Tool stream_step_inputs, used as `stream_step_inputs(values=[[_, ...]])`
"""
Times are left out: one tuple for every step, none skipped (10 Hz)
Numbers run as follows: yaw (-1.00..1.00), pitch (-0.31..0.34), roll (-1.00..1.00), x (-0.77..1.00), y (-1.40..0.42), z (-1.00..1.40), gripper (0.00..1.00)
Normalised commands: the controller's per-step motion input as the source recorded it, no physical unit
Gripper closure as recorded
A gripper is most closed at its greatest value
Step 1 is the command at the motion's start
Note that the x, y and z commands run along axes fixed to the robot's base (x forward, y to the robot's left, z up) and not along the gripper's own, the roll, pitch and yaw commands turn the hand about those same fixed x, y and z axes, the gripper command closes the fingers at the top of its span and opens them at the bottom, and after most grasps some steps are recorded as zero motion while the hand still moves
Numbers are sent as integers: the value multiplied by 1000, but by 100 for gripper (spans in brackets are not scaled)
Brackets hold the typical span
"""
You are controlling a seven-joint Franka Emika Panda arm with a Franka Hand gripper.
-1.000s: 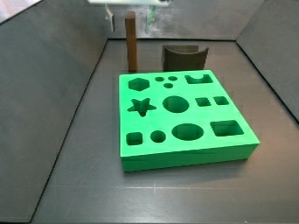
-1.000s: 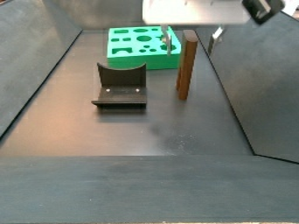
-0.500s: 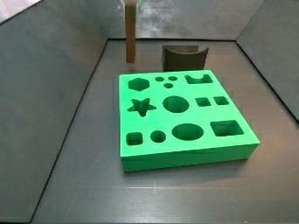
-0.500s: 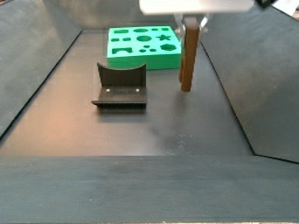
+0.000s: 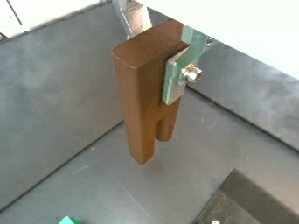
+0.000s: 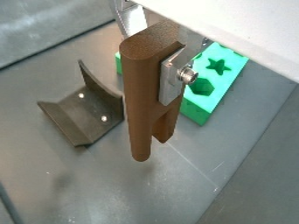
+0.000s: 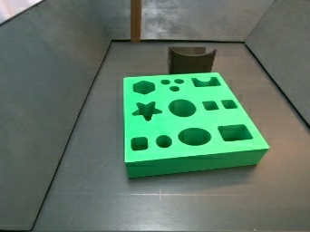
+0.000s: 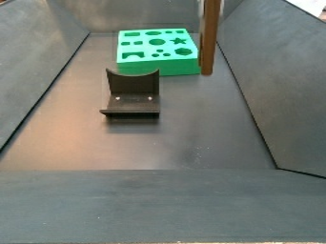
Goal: Pick up the square-circle object. Move up. Rotate the square-circle object. Place the square-circle object on the fixture. Regrasp the square-circle object. Move to above the board. Insert the square-circle object.
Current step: Move to above the board.
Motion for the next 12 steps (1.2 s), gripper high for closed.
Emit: stream_step_inputs(values=[[34,102,81,66,11,1000,100],[34,95,77,61,10,968,100],[33,92,71,43,5,740,100],[32,92,68,35,4,626,100],[31,87,61,22,1,350,100],[30,86,58,21,0,239,100],[-190,-31,53,140,-1000,171,100],[-187,-34,52,142,-1000,164,100],[-102,-14,45,140,-1000,173,100],[-59,4,-6,141,-1000,178,100],[-13,36,-22,144,-1000,181,100],[-6,54,-17,150,-1000,185,100]])
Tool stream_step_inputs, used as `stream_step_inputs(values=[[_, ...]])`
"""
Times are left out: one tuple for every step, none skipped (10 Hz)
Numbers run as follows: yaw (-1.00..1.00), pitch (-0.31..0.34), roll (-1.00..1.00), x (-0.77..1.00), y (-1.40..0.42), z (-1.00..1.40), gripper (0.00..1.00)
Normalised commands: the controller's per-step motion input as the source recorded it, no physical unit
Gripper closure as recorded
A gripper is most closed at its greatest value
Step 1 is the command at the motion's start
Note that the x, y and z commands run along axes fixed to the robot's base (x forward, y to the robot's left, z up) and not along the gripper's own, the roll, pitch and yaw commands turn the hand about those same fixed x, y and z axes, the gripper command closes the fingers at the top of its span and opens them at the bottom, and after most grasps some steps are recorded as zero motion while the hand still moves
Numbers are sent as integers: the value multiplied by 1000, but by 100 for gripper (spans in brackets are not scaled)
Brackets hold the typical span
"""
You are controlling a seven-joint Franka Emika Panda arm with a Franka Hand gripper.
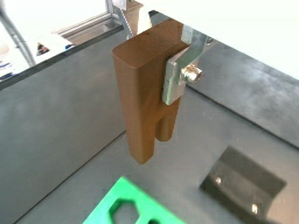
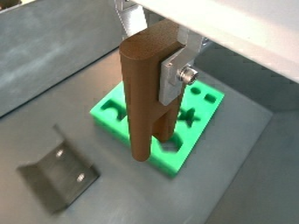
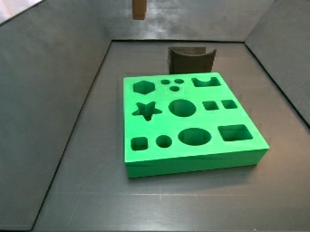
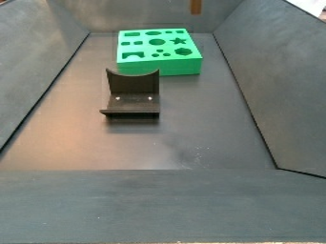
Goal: Pick up the square-circle object. Move up. Rotate the square-circle object. Place the square-circle object on the fixture. Regrasp the square-circle object. Move to above the board. Insert the square-circle object.
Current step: Move to above the board, then insert the square-circle object.
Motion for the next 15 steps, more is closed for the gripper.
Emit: stream_step_inputs(values=[[2,86,-2,162,-1000,188,100],[4,108,-10,177,-1000,191,100],[8,120,5,199,-1000,193,100],[-1,119,3,210,-1000,193,100],[11,126,15,212,-831,170,100],[13,126,24,185,-622,132,100],[12,114,38,136,-323,73,100],[13,101,52,101,-204,51,100],[-266,77,0,189,-171,-31,100],[-977,0,-24,43,-137,-60,100],[-1000,-34,-16,0,-66,-160,100],[-1000,-30,-16,0,-60,-163,100],[-1000,-34,-13,0,-57,-180,100],[-923,-53,0,0,-271,-251,100],[-903,-53,0,0,-297,-243,100]])
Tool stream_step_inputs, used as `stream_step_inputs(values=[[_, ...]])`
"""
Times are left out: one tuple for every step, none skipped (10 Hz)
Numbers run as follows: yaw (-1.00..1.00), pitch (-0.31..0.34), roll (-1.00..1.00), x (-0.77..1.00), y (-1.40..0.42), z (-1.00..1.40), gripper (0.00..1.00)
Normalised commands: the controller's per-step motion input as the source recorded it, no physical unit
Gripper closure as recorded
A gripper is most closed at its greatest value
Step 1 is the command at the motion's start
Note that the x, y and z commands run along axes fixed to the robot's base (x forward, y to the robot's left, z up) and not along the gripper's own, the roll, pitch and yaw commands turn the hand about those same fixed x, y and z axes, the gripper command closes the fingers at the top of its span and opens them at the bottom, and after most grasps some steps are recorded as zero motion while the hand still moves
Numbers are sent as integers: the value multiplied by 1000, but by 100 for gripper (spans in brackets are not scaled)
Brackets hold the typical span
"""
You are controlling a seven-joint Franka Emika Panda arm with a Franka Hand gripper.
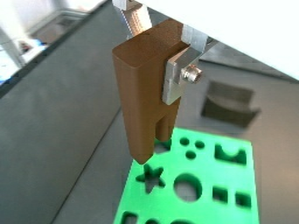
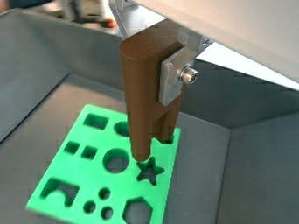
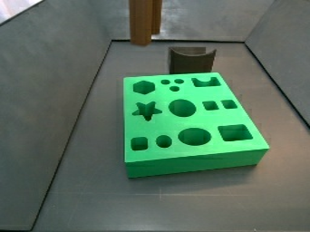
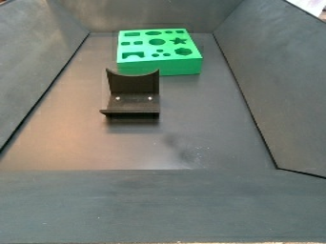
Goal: Pick up the square-circle object. Move up. Rotate the square-circle object. Place the square-circle object on the fixture. Regrasp the square-circle object. Move to above the board. Insert the square-circle object.
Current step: Insert the square-circle object.
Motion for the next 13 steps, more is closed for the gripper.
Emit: stream_step_inputs(values=[[-911,-91,0,0,-294,-291,100],[-940,-109,0,0,-251,-317,100],[-951,-106,0,0,-240,-320,100],[-960,-103,0,0,-237,-320,100],[-951,-100,0,0,-243,-337,100],[-951,-94,0,0,-240,-326,100],[-954,-76,0,0,-240,-317,100],[-983,-31,0,0,-214,-457,100],[-1000,0,29,0,-160,-623,100],[-1000,3,67,0,-89,-691,100],[-1000,4,67,0,-40,-671,100],[-1000,0,64,0,-43,-646,100],[-1000,0,0,0,-117,-443,100]])
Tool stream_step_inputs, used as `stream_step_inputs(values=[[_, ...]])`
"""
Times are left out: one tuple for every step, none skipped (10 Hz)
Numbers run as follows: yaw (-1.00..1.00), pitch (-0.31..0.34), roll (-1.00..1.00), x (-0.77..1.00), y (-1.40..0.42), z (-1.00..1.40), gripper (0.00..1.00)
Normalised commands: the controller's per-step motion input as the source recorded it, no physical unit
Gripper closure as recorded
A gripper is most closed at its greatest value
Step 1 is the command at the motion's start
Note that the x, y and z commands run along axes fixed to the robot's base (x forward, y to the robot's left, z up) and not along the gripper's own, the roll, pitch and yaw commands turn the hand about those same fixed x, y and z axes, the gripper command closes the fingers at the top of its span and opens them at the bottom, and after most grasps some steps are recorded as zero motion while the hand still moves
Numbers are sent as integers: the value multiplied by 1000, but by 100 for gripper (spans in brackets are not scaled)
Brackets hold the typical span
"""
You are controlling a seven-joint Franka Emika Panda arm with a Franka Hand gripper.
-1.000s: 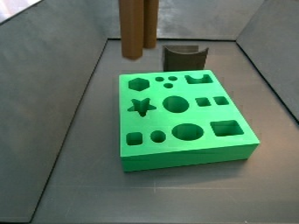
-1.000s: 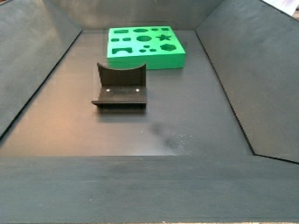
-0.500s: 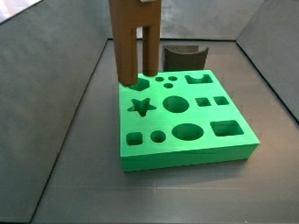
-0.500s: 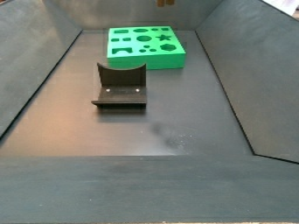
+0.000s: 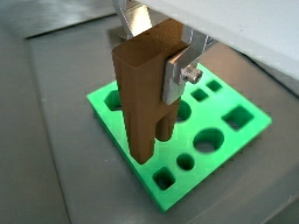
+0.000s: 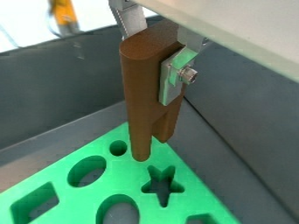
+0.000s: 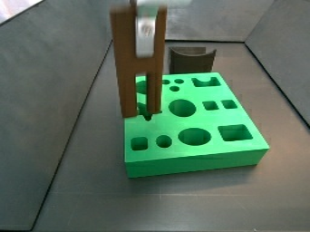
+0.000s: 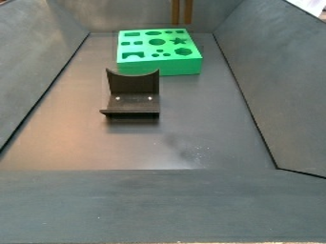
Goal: Pick up the square-circle object. Move up. Rotate the square-circle object. Place the square-circle object on the fixture. Regrasp the square-circle object. Move to above the board. Insert the square-circle object.
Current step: Insert the square-circle object.
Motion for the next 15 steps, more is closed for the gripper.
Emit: stream_step_inputs(values=[[-491,100,104,226,-426,0,100],[-106,31,151,126,-349,0,100],[0,44,60,26,0,-20,100],[34,37,103,211,-149,-254,100],[226,53,191,243,-343,-383,100],[414,94,194,306,-346,-229,100],[277,174,211,386,-274,-40,100],[37,177,194,389,-114,-43,100],[0,140,197,309,-94,-60,100],[0,91,140,140,-17,-94,100],[-126,37,76,9,-37,-117,100],[-171,10,81,0,-9,-183,100],[-117,0,79,-100,0,-183,100],[-63,-3,54,-220,-91,-211,100],[-63,-33,0,-71,-106,-180,100]])
